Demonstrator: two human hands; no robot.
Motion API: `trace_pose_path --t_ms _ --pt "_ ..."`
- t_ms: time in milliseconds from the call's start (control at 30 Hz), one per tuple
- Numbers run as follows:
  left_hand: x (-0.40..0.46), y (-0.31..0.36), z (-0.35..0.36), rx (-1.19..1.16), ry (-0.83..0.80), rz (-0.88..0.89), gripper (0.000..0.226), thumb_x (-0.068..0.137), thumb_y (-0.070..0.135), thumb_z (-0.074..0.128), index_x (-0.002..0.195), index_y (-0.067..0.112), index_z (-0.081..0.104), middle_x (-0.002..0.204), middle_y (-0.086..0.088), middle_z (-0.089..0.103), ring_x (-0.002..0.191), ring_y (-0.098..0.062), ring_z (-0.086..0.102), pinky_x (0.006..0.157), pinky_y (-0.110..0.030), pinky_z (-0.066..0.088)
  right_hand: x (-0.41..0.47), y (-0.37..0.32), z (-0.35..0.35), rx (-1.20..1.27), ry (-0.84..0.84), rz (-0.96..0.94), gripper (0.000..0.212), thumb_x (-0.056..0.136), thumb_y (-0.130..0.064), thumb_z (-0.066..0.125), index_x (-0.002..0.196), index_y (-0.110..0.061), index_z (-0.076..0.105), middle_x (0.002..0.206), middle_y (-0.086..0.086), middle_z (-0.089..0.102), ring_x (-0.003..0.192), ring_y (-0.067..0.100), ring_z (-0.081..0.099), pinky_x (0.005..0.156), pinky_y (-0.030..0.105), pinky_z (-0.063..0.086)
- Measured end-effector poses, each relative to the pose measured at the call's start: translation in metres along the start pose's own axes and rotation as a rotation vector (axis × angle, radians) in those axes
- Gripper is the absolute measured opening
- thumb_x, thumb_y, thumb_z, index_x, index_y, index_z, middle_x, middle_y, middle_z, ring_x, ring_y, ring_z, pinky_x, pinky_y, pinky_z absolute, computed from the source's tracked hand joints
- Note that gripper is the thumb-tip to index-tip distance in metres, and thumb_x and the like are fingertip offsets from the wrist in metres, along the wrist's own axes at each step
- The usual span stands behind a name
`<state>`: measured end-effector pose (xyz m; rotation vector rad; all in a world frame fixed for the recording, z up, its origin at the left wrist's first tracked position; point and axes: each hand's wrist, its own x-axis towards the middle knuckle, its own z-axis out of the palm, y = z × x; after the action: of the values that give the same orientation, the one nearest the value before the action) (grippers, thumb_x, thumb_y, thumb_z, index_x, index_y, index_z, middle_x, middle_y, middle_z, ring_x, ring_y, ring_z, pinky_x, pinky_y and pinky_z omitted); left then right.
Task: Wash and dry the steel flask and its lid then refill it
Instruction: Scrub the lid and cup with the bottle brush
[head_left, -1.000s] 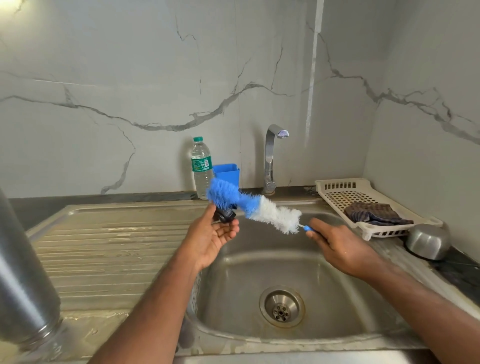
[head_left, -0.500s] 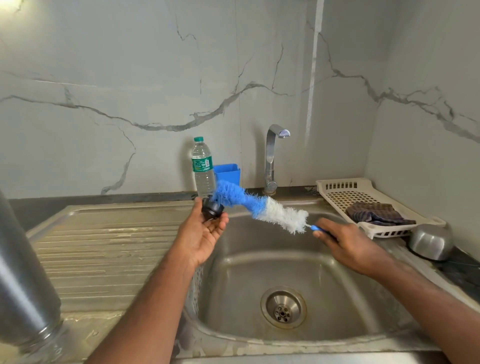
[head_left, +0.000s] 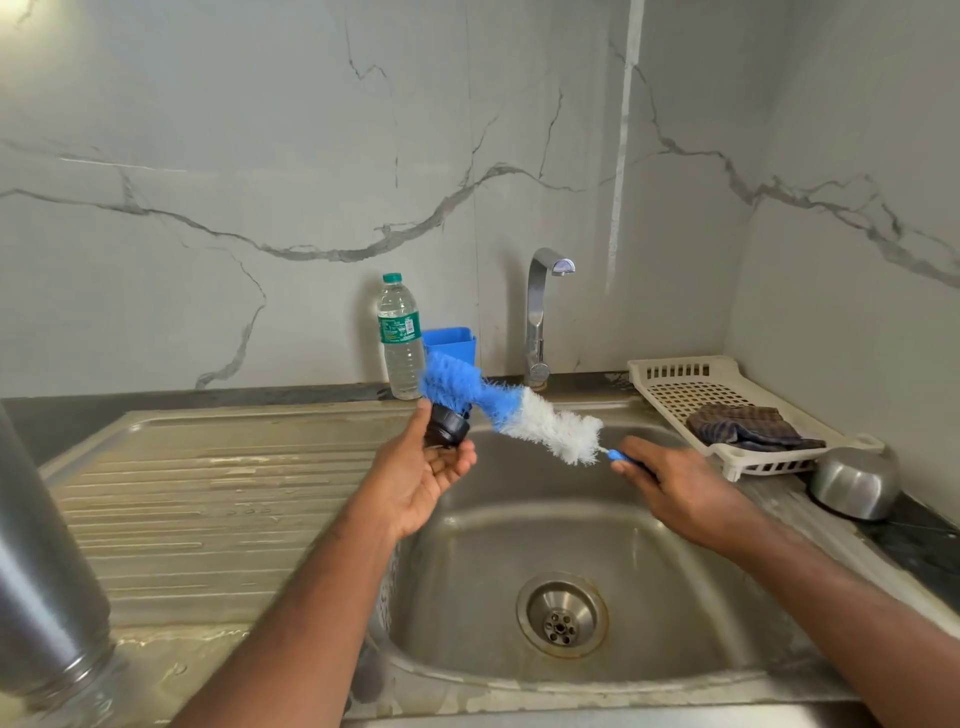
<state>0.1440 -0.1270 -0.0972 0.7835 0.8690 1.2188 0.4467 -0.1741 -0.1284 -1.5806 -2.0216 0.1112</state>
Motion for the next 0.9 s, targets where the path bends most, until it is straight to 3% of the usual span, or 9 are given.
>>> trace_pose_path --t_ms 167,367,533,633,767,900 --pt "0.005 0.008 -0.006 -0.108 0.074 0.060 0.054 0.100 0.042 0.055 0.131 -0.003 0.055 0.099 -0.021 0.069 0.075 -0.020 0.070 0.059 -0.024 0.060 -0.003 0.009 -0.005 -0.004 -0.020 -0.016 0.027 0.104 -0.043 0.047 0.080 -0.030 0.046 0.067 -0.004 0.054 0.061 0.012 0.051 0.057 0.035 0.043" --pt "-0.002 -0.006 0.008 0.062 0.000 0.007 0.052 0.103 0.043 0.050 0.123 -0.004 0.057 0.085 -0.018 0.070 0.069 -0.022 0.069 0.060 -0.027 0.060 0.002 -0.004 0.002 -0.012 -0.009 -0.005 0.029 0.105 -0.040 0.047 0.077 -0.033 0.041 0.065 -0.003 0.054 0.057 0.013 0.048 0.054 0.033 0.040" --pt "0.007 0.003 -0.004 -0.087 0.082 0.076 0.050 0.100 0.041 0.055 0.124 -0.003 0.057 0.092 -0.021 0.069 0.068 -0.021 0.073 0.061 -0.026 0.061 -0.004 0.013 -0.006 -0.020 0.006 0.001 0.026 0.103 -0.043 0.048 0.081 -0.030 0.045 0.065 -0.003 0.055 0.059 0.012 0.051 0.057 0.037 0.043" --pt "0.006 -0.004 0.001 0.034 0.025 0.062 0.048 0.101 0.042 0.053 0.119 -0.002 0.058 0.092 -0.022 0.069 0.071 -0.023 0.073 0.063 -0.027 0.061 -0.001 0.005 -0.004 -0.029 -0.003 -0.005 0.026 0.104 -0.041 0.049 0.080 -0.030 0.045 0.066 -0.004 0.055 0.059 0.011 0.051 0.057 0.034 0.042" --pt "0.007 -0.011 0.009 0.065 -0.021 0.097 0.041 0.100 0.032 0.058 0.116 -0.006 0.059 0.105 -0.027 0.069 0.083 -0.028 0.075 0.071 -0.029 0.063 0.002 -0.001 0.001 -0.002 0.006 -0.003 0.030 0.105 -0.037 0.050 0.076 -0.033 0.041 0.064 -0.004 0.054 0.057 0.012 0.048 0.055 0.034 0.040" --pt "0.017 -0.003 -0.007 -0.032 0.097 0.240 0.042 0.097 0.014 0.066 0.127 -0.010 0.050 0.121 -0.029 0.064 0.102 -0.032 0.072 0.081 -0.033 0.063 -0.003 0.021 -0.005 -0.019 0.027 -0.010 0.027 0.102 -0.041 0.051 0.078 -0.032 0.044 0.064 -0.005 0.053 0.058 0.013 0.050 0.055 0.034 0.040"
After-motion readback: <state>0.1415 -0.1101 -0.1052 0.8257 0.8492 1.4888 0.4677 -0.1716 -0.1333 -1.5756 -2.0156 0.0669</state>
